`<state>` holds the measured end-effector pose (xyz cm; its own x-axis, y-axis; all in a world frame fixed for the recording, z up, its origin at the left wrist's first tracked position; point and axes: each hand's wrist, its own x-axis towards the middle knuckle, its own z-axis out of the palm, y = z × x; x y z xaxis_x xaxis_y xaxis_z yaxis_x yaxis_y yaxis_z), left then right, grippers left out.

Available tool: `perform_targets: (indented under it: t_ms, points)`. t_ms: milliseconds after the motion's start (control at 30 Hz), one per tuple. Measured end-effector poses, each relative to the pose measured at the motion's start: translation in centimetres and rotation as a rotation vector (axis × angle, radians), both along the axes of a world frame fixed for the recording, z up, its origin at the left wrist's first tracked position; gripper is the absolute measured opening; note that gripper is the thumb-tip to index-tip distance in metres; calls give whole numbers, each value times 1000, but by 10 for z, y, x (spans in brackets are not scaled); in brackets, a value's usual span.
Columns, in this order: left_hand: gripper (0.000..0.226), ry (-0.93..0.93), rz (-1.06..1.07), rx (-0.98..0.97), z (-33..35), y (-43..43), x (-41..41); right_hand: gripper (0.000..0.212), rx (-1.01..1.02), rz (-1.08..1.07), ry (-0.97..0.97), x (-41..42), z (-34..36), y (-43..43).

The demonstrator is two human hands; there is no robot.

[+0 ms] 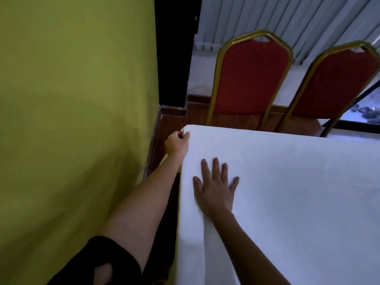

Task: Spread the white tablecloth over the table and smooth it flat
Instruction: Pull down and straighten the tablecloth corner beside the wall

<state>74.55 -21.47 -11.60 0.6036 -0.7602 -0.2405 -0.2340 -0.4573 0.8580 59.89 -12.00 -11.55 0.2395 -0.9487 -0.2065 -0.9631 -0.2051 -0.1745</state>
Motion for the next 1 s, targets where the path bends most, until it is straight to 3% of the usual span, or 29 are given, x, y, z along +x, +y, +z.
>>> perform_targets:
  t_ms: [100, 167, 233, 367, 533, 600, 667, 733, 800, 933, 1000]
  points:
    - [51, 219, 89, 18, -11, -38, 16, 61, -27, -22, -3, 12, -5, -16]
    - [44, 233, 22, 15, -17, -55, 26, 61, -40, -32, 7, 12, -5, -21]
    - [29, 139, -55, 8, -16, -69, 31, 61, -39, -37, 21, 14, -5, -26]
    - [25, -149, -129, 1, 2, -94, 38, 60, -5, -43, -13, 23, 1, -46]
    - [21, -329, -124, -79, 20, -137, 53, 59, -34, -106, -303, 24, 10, -91]
    - [17, -437, -256, -12, 3, -145, 63, 59, -25, -61, -160, 20, 5, -91]
    - [35, -451, -490, 7, -25, -138, 70, 62, -48, -25, -49, 18, -3, -87]
    - [45, -250, -716, -25, -46, -116, 72, 64, -77, -24, -12, 20, -5, -89]
    - [46, -33, -792, -100, -55, -94, 72, 68, -98, -28, 4, 20, -5, -92]
    - [56, 227, -728, -184, -53, -76, 73, 71, -96, -25, 40, 21, -6, -92]
    - [59, 457, -548, -299, -43, -67, 73, 69, -95, -28, 43, 22, -5, -92]
